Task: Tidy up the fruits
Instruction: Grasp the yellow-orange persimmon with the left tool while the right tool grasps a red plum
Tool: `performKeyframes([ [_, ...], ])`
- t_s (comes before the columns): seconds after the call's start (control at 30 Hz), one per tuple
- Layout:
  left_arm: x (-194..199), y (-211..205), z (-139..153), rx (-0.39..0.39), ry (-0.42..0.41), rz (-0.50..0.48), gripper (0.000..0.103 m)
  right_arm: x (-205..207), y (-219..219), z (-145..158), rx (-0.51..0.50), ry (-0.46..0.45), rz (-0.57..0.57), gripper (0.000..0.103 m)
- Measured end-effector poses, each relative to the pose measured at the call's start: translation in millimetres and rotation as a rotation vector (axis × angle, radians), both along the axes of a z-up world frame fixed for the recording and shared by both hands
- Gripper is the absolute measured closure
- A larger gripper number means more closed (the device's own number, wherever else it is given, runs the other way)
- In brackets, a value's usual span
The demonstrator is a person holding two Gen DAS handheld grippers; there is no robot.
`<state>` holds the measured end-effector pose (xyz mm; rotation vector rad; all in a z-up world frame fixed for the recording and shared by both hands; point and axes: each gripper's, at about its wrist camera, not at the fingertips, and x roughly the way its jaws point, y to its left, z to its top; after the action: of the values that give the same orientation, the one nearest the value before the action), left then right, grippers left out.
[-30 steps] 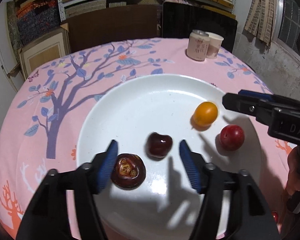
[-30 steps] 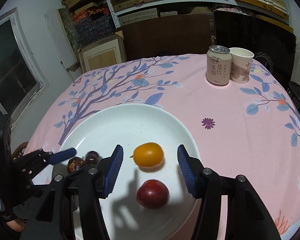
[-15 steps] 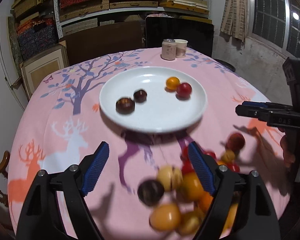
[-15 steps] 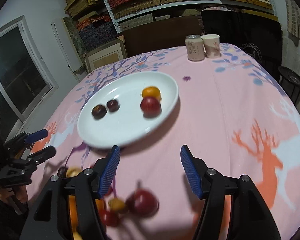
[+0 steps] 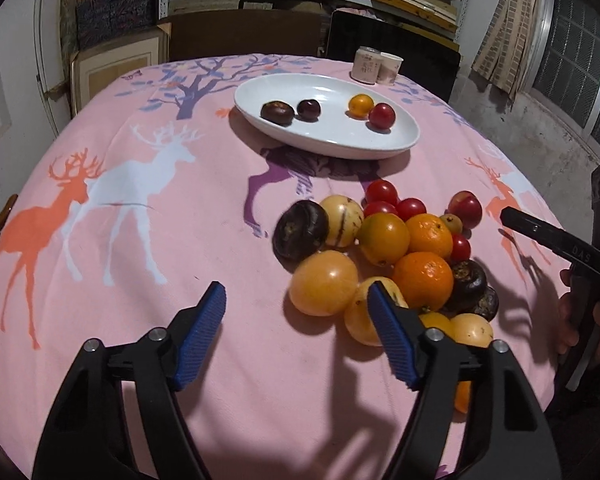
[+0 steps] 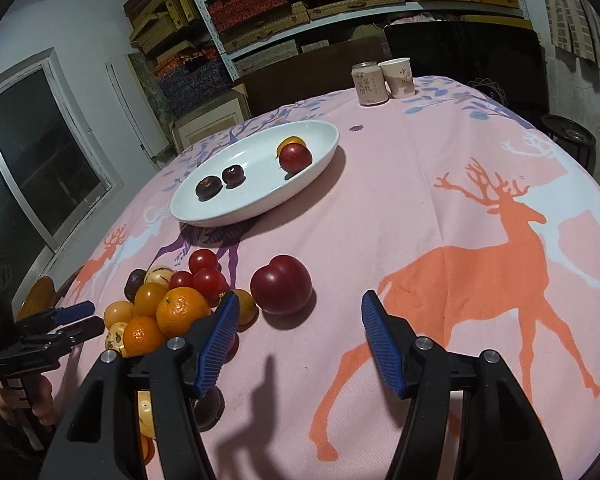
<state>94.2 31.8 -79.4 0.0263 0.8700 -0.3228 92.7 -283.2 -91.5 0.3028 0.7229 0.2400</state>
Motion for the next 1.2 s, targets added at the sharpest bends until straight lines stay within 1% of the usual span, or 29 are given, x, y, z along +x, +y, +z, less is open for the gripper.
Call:
performKeyframes([
  [0.03,-2.8,-3.3,0.1,0.000,-0.005,-0.012,0.034,-2.8,0.2,-0.2,-0.001,-0.002,0.008,0.039],
  [0.1,-11.0,-10.2,0.6,0.029,-0.033,-0.035,0.034,-6.0,2.4,0.4,-0.004,-0.010,0.030,0.039],
  [0.13,-12.3,-12.3,0.1,0.044,-0.042,-0.034,0.034,-7.3,2.9,0.4,-0.003,-0.011,0.032,0.039],
  [0.17,-11.4,-12.3,0.1,0.042,-0.042,-0.027,0.033,-6.8,2.5,0.1,-0.002,-0.007,0.029,0.039],
  [0.33,4.2,-9.7,-0.7,-0.030,-0.005,0.034,0.033,-6.4,1.2,-0.6,0.009,-0.003,0.024,0.039],
  [0.5,21.0,-1.9,-8.7,-0.131,0.076,0.091,0.031,-8.0,-2.1,-0.7,0.031,-0.011,0.024,0.039],
  [0.57,22.6,5.4,-9.6,-0.159,0.102,0.108,0.031,-8.5,-3.1,-0.7,0.037,-0.015,0.029,0.039],
  [0.67,22.9,23.2,-11.8,-0.177,0.123,0.170,0.032,-8.0,-3.1,-1.0,0.041,-0.012,0.034,0.039],
  [0.73,23.1,33.6,-12.8,-0.159,0.120,0.210,0.032,-7.5,-2.8,-1.0,0.044,-0.013,0.038,0.039],
  [0.8,22.9,42.3,-10.8,-0.125,0.100,0.259,0.034,-6.5,-2.9,-1.3,0.047,-0.012,0.043,0.039],
  [0.87,22.9,49.3,-7.9,-0.116,0.081,0.286,0.034,-6.4,-2.6,-1.3,0.048,-0.012,0.043,0.039],
  [0.97,24.6,41.6,-3.6,-0.128,0.079,0.238,0.034,-6.1,-2.7,-1.7,0.054,-0.012,0.043,0.039],
  [1.03,25.5,30.8,-3.7,-0.082,0.063,0.219,0.034,-6.3,-2.8,-1.8,0.055,-0.013,0.042,0.039],
  [1.13,33.8,26.0,-6.0,-0.030,0.028,0.235,0.034,-6.2,-3.3,-2.0,0.057,-0.013,0.041,0.039],
  [1.2,46.7,27.6,-7.4,-0.040,0.043,0.226,0.034,-6.3,-3.2,-2.1,0.055,-0.010,0.041,0.039],
])
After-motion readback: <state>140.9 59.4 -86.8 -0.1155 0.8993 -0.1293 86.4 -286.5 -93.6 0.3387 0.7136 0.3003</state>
